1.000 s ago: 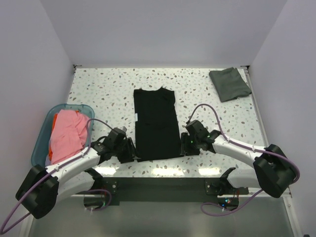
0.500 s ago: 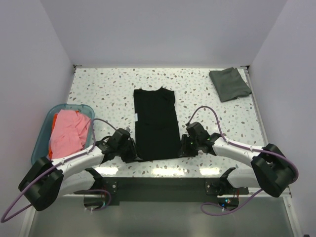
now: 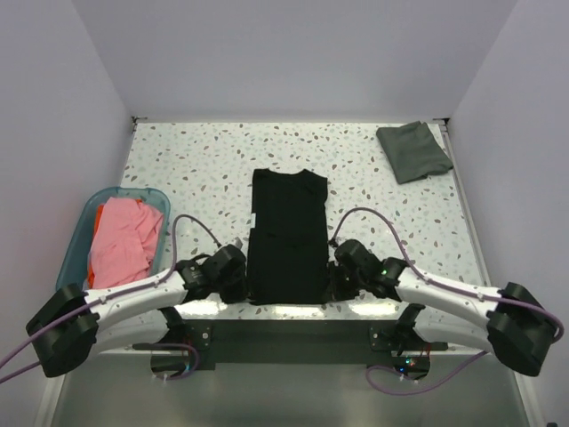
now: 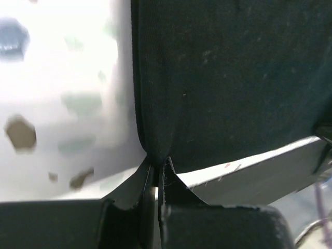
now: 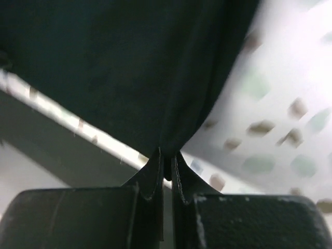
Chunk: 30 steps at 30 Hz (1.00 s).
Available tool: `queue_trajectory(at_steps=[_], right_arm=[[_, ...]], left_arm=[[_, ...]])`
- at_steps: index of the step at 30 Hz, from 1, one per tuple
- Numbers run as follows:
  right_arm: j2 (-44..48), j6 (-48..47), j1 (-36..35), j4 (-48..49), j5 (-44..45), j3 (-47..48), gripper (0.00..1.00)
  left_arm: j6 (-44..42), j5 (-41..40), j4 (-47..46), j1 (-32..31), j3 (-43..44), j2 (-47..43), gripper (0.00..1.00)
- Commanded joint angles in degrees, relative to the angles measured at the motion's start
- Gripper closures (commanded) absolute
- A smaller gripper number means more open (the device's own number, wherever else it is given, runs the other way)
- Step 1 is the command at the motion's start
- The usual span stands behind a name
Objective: Fold and stack the t-shirts
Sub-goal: Fold the tshirt
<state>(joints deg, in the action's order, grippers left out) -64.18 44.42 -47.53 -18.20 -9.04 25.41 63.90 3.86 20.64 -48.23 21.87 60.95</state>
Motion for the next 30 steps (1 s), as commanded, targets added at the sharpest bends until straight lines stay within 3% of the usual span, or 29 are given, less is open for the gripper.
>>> queue_trajectory(at_steps=[1,8,20,23,27,30], right_arm=[[8.62,1.1,-5.9,-7.98,4.37,-0.19,1.0],[20.14,-1.62,-6.79,-19.94,9.83,6.75,1.0],[17.7,-5.22,-6.79,-25.49,16.68,19.41,1.0],[14.97,-6.98,-6.7,-25.75,19.84,22.66,1.0],[6.73,-10.49,-5.56,-25.14,23.45,29.06,1.0],[3.2,-13.3,-0.83,-21.73,22.14,31.97,1.0]], left_arm=[[3.51,-7.01,10.8,-6.08,2.81,-4.59,1.0],[3.69,-13.7,21.27,-10.31,14.33,-10.94,1.0],[0.18,-19.15,24.01,-10.22,24.27,-10.15,1.0],[-2.89,-20.82,24.01,-8.3,27.34,-8.4,1.0],[-9.92,-15.22,18.22,1.61,29.11,-5.5,1.0],[-14.93,-13.27,13.12,5.76,31.73,-0.95,1.0]])
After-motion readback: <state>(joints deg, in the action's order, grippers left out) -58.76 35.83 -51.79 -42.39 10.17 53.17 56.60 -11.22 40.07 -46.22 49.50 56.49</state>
